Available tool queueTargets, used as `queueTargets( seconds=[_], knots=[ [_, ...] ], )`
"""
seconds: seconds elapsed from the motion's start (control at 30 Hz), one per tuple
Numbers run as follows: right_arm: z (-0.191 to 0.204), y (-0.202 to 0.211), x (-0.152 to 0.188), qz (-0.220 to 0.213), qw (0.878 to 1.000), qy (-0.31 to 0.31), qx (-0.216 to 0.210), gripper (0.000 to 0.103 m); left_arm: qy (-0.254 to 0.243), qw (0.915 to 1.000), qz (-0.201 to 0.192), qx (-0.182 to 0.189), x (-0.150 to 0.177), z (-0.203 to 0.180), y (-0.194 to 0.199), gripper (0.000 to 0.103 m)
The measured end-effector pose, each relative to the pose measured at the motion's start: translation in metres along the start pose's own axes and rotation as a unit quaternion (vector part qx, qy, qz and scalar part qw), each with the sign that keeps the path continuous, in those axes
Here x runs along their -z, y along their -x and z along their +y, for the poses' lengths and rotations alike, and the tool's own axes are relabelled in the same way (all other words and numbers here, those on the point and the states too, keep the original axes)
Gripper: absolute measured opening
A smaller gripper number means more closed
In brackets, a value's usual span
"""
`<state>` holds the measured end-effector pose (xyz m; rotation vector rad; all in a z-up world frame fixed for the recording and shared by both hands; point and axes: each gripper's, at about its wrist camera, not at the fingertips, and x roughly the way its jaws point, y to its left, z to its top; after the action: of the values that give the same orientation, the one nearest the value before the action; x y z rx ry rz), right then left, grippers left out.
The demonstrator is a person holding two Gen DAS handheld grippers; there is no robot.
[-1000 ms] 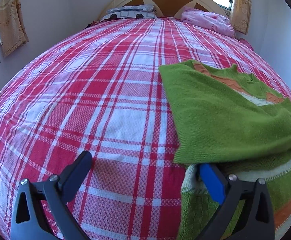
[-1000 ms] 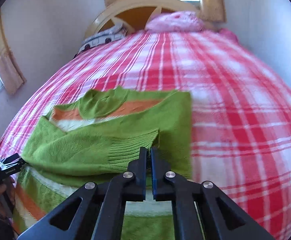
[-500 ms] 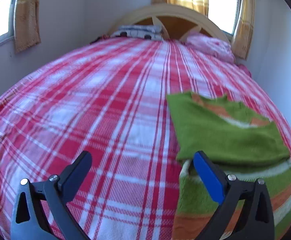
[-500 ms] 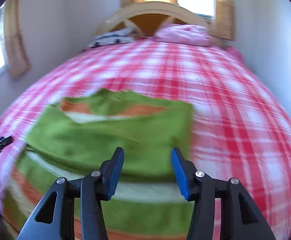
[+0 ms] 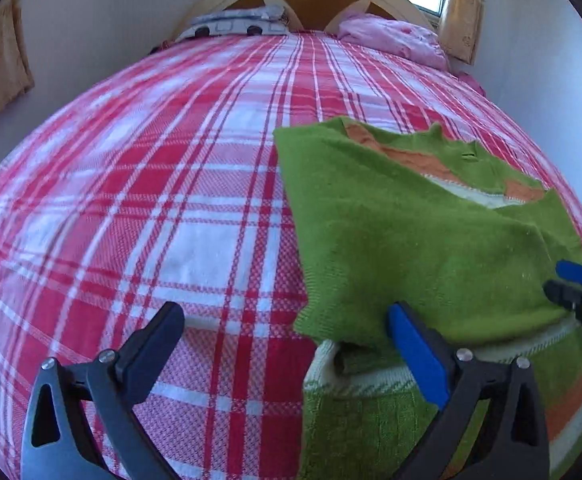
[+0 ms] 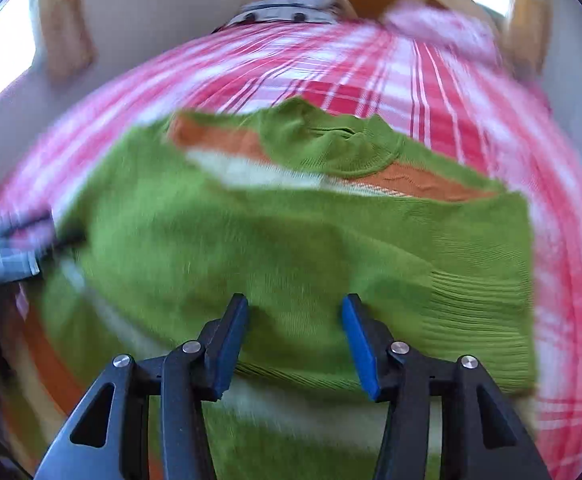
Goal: Fold small clothes
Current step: 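Lift the hem with the right gripper and fold it toward the collar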
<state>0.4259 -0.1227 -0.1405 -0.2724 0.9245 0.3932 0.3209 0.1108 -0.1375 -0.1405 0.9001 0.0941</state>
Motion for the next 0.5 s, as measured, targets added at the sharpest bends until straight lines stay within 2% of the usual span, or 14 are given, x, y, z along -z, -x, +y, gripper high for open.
queueTargets(
  seconds=[0.07, 0.17, 0.2, 0.3, 0.4, 0.43, 0.47, 0.5],
  knots=[
    [-0.003, 0.01, 0.003, -0.006, 1.0, -0.003, 0.003, 0.05, 0.003, 1.0, 0.0, 0.002, 0.001, 0.0, 0.0, 0.103],
    [-0.019, 0.022, -0.015, -0.054, 0.997, -0.036, -0.047, 0.05, -0.004, 0.9999, -0.007, -0.008, 0.003, -0.004, 0.002, 0.103],
    [-0.023, 0.019, -0.025, -0.053, 0.996, -0.049, -0.053, 0.05, -0.004, 0.9999, -0.007, -0.007, 0.003, -0.004, 0.002, 0.103],
    [-0.034, -0.015, -0.052, -0.016, 0.991, -0.093, -0.098, 0.05, 0.006, 1.0, -0.004, 0.005, 0.002, 0.001, 0.0, 0.103],
    [-0.04, -0.043, -0.055, 0.03, 0.988, -0.107, -0.105, 0.05, 0.006, 1.0, -0.005, 0.005, 0.002, 0.001, 0.0, 0.103],
    [-0.036, -0.041, -0.054, 0.029, 0.99, -0.093, -0.1, 0.047, 0.007, 1.0, -0.005, 0.005, 0.002, 0.001, 0.0, 0.103],
    [-0.03, -0.037, -0.052, 0.026, 0.993, -0.076, -0.09, 0.029, 0.007, 0.9999, -0.005, 0.005, 0.002, 0.001, 0.0, 0.103],
    [-0.024, -0.033, -0.05, 0.028, 0.995, -0.054, -0.084, 0.019, 0.007, 0.9999, -0.005, 0.006, 0.002, 0.001, 0.0, 0.103]
  ],
)
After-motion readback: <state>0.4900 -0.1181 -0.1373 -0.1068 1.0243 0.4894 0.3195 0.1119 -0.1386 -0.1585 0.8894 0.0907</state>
